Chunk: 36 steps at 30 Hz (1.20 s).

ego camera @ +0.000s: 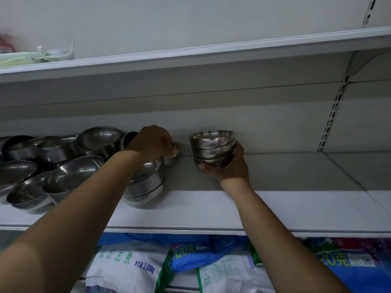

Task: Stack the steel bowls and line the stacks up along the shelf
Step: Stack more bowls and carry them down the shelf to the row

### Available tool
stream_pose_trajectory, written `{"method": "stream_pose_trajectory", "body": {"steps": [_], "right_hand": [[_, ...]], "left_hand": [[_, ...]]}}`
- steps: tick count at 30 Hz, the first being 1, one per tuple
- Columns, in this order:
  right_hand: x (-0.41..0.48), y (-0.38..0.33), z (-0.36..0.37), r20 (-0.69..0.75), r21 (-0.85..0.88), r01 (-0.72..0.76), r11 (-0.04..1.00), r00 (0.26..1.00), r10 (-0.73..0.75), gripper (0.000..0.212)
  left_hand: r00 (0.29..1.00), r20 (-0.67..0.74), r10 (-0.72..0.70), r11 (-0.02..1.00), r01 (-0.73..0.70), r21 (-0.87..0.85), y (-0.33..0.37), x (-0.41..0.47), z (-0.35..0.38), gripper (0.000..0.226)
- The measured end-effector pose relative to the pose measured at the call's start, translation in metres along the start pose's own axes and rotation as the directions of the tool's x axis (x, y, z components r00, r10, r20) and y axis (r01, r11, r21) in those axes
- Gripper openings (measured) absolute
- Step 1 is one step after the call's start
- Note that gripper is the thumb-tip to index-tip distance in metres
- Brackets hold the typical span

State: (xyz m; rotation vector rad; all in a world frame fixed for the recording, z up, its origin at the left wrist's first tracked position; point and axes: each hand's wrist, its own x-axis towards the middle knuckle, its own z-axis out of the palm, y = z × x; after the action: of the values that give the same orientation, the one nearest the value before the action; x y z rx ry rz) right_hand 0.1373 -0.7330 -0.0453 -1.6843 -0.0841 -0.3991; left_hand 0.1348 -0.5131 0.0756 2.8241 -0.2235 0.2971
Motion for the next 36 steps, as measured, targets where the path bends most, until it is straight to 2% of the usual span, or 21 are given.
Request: {"method": "stream_pose_trajectory", "body": {"steps": [2, 5, 10, 14, 21, 24, 29, 36], "right_hand": [[0.0, 0.001, 0.0, -0.022, -0.009, 0.002, 1.0, 1.0, -0.003, 0.122], [0.001, 0.001, 0.0, -0.024, -0.006, -0.004, 1.0, 1.0, 0.004, 0.118], [-0.001, 0.001, 0.001, -0.034, 0.025, -0.012, 1.0, 0.999, 0.013, 0.131], [-0.002, 0.002, 0.002, -0.045, 0.036, -0.014, 0.999, 0.999, 0.015, 0.127], [0.003, 0.008, 0.005, -0.067, -0.02, 0.01, 1.0, 0.998, -0.011, 0.131], [0.004, 0.011, 0.006, -0.067, -0.011, 0.013, 1.0, 0.998, -0.014, 0.131], [0.005, 0.013, 0.005, -0.049, -0.003, 0.015, 1.0, 0.999, -0.015, 0.13], [0.005, 0.009, 0.001, -0.023, 0.008, 0.028, 1.0, 0.999, -0.028, 0.105]], "left_hand": [[0.997, 0.058, -0.05, 0.998, 0.047, 0.048, -0.006, 0.005, 0.002, 0.03], [0.987, 0.113, -0.115, 0.992, 0.108, 0.065, -0.01, 0.015, 0.006, 0.053], [0.957, 0.206, -0.202, 0.973, 0.171, 0.157, -0.004, 0.029, 0.007, 0.05], [0.933, 0.25, -0.26, 0.958, 0.217, 0.189, -0.002, 0.038, 0.01, 0.052], [0.912, 0.274, -0.306, 0.941, 0.246, 0.233, -0.001, 0.045, 0.011, 0.058], [0.911, 0.278, -0.305, 0.944, 0.249, 0.218, -0.002, 0.048, 0.015, 0.055], [0.918, 0.321, -0.232, 0.97, 0.192, 0.15, -0.008, 0.049, 0.019, 0.034], [0.953, 0.243, -0.18, 0.983, 0.169, 0.069, -0.009, 0.041, 0.016, 0.028]]}}
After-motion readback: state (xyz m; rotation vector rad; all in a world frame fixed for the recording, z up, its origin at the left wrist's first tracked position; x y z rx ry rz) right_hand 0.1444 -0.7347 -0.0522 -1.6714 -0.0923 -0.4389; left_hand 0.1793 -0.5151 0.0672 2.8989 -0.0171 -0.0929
